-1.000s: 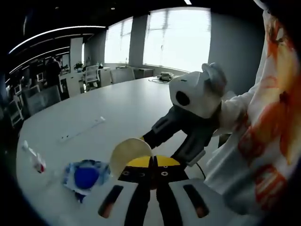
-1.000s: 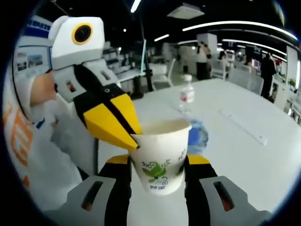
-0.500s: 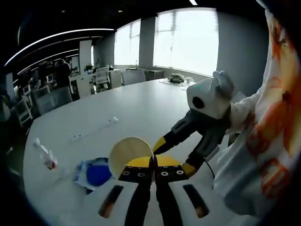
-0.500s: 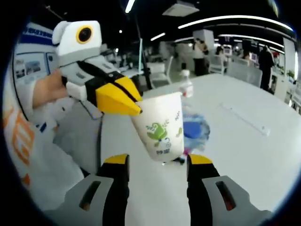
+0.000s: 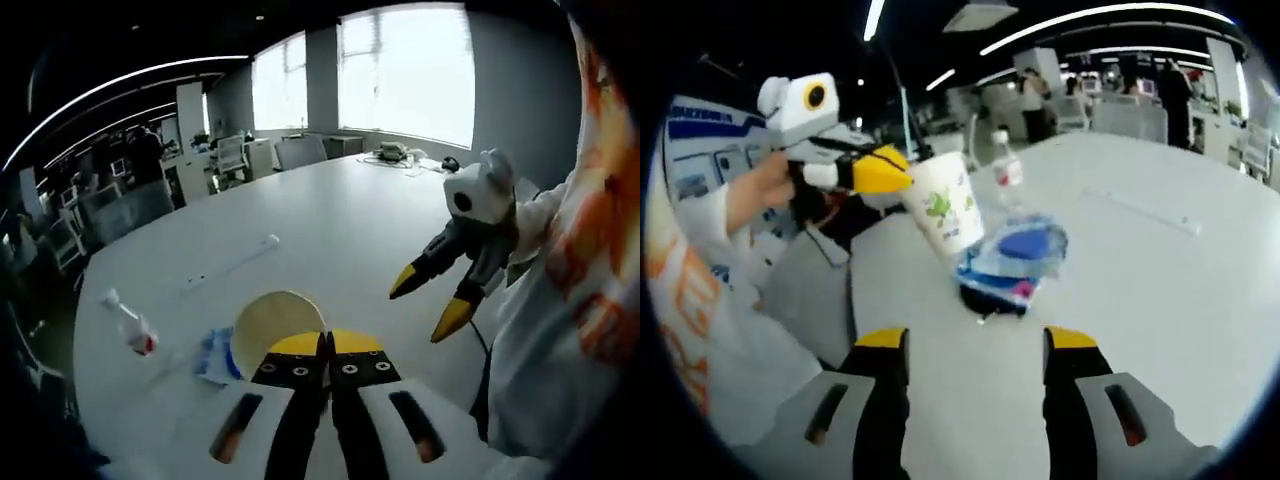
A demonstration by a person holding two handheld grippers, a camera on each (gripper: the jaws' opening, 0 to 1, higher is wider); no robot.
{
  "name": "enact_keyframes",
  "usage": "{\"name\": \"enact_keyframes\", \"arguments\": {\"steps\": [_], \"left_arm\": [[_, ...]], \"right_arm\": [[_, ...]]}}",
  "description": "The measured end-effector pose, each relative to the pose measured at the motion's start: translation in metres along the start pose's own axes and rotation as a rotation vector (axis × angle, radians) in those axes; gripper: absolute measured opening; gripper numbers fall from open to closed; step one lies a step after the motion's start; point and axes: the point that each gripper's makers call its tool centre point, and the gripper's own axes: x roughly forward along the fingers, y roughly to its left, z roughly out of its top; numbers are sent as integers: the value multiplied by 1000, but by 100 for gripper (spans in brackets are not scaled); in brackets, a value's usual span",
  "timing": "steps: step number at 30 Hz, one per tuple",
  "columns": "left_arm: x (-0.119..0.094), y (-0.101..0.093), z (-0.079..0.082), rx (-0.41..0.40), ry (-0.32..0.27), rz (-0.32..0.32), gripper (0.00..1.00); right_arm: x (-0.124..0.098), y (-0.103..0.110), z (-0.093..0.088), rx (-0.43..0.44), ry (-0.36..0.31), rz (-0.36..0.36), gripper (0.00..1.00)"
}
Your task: Arrange the tabletop items into an orderly group along one side of the table until the central work area is clear of visible clutter.
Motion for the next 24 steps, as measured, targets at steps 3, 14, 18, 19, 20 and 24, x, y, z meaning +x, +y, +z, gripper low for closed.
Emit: {"name": "enact_keyframes", "arguments": {"steps": [3, 14, 18, 19, 20, 24], "left_arm": [[0, 12, -4, 25, 26, 10, 0], [13, 75, -7, 39, 89, 70, 0], [22, 92, -9, 89, 134, 81, 0], [27, 97, -8, 101, 145, 80, 0], [29, 102, -9, 109, 154, 80, 0], [44, 126, -9, 156, 199, 106, 0]], "right_arm": [[-3, -2, 1, 33, -12, -4, 53], [-14, -17, -7, 128, -27, -38, 52], [-22, -24, -10, 156, -35, -64, 52], [-24, -27, -11, 167, -39, -73, 52], [-26, -29, -13, 178, -40, -79, 52], [-31, -34, -16, 208, -44, -98, 52]]}}
